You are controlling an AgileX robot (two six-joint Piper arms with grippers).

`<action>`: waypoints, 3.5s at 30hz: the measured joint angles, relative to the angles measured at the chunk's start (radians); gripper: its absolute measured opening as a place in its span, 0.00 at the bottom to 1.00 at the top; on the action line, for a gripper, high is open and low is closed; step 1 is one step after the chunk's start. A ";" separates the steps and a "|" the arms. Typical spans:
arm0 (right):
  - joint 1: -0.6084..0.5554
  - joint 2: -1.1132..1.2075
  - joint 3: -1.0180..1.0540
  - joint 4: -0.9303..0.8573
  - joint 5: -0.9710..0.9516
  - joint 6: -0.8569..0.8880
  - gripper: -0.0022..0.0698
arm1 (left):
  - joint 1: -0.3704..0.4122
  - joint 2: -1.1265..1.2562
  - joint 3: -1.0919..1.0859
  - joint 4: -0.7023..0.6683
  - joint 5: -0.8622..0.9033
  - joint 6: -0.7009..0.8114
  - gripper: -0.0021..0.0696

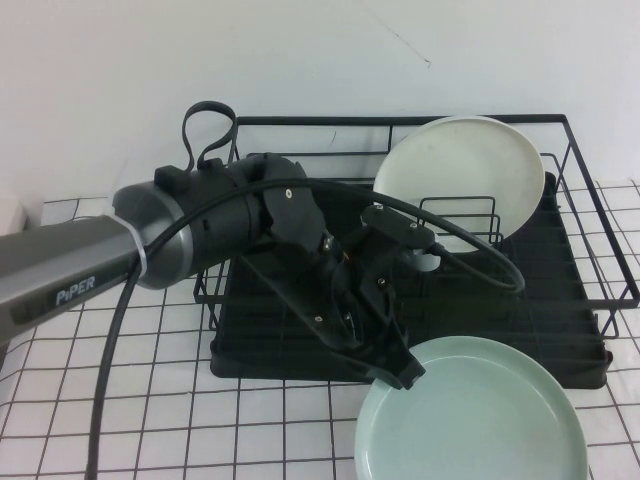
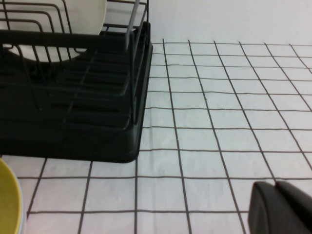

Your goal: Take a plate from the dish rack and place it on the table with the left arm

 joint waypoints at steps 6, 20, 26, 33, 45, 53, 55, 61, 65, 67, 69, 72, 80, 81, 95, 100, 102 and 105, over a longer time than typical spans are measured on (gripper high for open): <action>0.000 0.000 0.000 0.000 0.000 0.000 0.03 | -0.003 -0.039 0.006 0.006 -0.007 0.021 0.05; 0.000 0.000 0.000 0.000 0.000 0.000 0.03 | -0.100 -0.094 0.009 0.112 0.001 0.004 0.05; 0.000 0.000 0.000 0.000 0.000 0.000 0.03 | -0.100 -0.033 0.009 0.119 -0.048 -0.015 0.05; 0.000 0.000 0.000 0.000 0.000 0.000 0.03 | -0.102 -0.017 0.009 0.128 -0.083 -0.015 0.04; 0.000 0.000 0.000 0.000 0.000 0.000 0.03 | -0.104 -0.015 0.009 0.149 -0.077 -0.015 0.61; 0.000 0.000 0.000 0.000 0.000 0.000 0.03 | -0.104 -0.097 0.009 0.199 -0.081 -0.015 0.70; 0.000 0.000 0.000 0.000 0.000 0.000 0.03 | -0.104 -0.140 0.009 0.204 -0.085 -0.020 0.60; 0.000 0.000 0.000 0.000 0.000 0.000 0.03 | -0.104 -0.282 0.053 0.221 -0.133 -0.003 0.10; 0.000 0.000 0.000 0.000 0.000 0.000 0.03 | -0.104 -0.419 0.173 0.223 -0.252 -0.011 0.04; 0.000 0.000 0.000 0.000 0.000 0.000 0.03 | -0.104 -0.491 0.242 0.223 -0.312 -0.011 0.04; 0.000 0.000 0.000 0.000 0.000 0.000 0.03 | -0.104 -0.577 0.321 0.223 -0.379 -0.018 0.03; 0.000 0.000 0.000 0.000 0.000 0.000 0.03 | -0.104 -0.696 0.424 0.209 -0.478 -0.044 0.03; 0.000 0.000 0.000 0.000 0.000 0.000 0.03 | -0.104 -0.896 0.635 0.168 -0.561 -0.093 0.03; 0.000 0.000 0.000 0.000 0.000 0.000 0.03 | -0.104 -0.900 0.649 0.168 -0.559 -0.093 0.03; 0.000 0.000 0.000 0.000 0.000 0.000 0.03 | -0.104 -1.069 0.908 0.202 -0.840 -0.053 0.03; 0.000 0.000 0.000 0.000 0.000 0.000 0.03 | -0.043 -1.315 1.162 0.206 -1.098 -0.052 0.03; 0.000 0.000 0.000 0.000 0.000 0.000 0.03 | 0.019 -1.412 1.245 0.206 -1.139 -0.054 0.03; 0.000 0.000 0.000 0.000 0.000 0.000 0.03 | 0.134 -1.543 1.342 0.211 -1.150 -0.099 0.03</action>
